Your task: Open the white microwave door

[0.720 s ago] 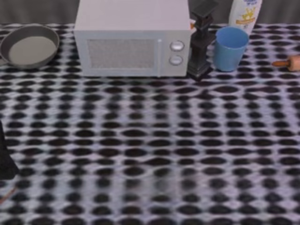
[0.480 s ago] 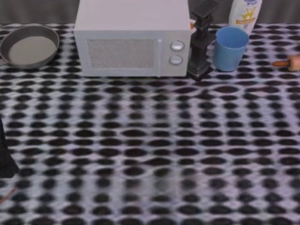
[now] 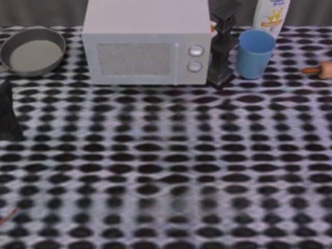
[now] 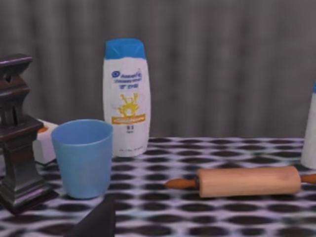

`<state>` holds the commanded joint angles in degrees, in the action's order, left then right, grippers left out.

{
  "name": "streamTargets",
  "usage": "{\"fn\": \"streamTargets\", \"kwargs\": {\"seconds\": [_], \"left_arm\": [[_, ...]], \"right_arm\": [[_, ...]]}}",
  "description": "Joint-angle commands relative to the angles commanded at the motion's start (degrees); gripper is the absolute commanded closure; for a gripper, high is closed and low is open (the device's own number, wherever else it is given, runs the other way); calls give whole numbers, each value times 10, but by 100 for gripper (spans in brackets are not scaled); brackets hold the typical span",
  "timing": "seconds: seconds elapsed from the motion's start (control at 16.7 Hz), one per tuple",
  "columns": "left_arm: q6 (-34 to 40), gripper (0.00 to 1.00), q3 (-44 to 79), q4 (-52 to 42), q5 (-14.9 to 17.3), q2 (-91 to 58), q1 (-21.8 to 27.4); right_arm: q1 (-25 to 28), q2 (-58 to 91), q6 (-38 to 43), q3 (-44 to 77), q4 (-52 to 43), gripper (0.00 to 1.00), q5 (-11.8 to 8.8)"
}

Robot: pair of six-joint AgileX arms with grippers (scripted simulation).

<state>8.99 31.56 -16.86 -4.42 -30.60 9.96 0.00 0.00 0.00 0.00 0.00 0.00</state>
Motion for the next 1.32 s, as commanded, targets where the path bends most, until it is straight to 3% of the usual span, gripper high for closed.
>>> {"fn": "streamTargets", "kwargs": {"seconds": [0.84, 1.08, 1.32], "left_arm": [[212, 0, 830, -431, -118, -807, 233], [249, 0, 978, -503, -136, -946, 274], [264, 0, 1033, -531, -142, -999, 290]], "right_arm": [[0, 0, 0, 0, 0, 0, 0], [0, 0, 0, 0, 0, 0, 0], [0, 0, 0, 0, 0, 0, 0]]}}
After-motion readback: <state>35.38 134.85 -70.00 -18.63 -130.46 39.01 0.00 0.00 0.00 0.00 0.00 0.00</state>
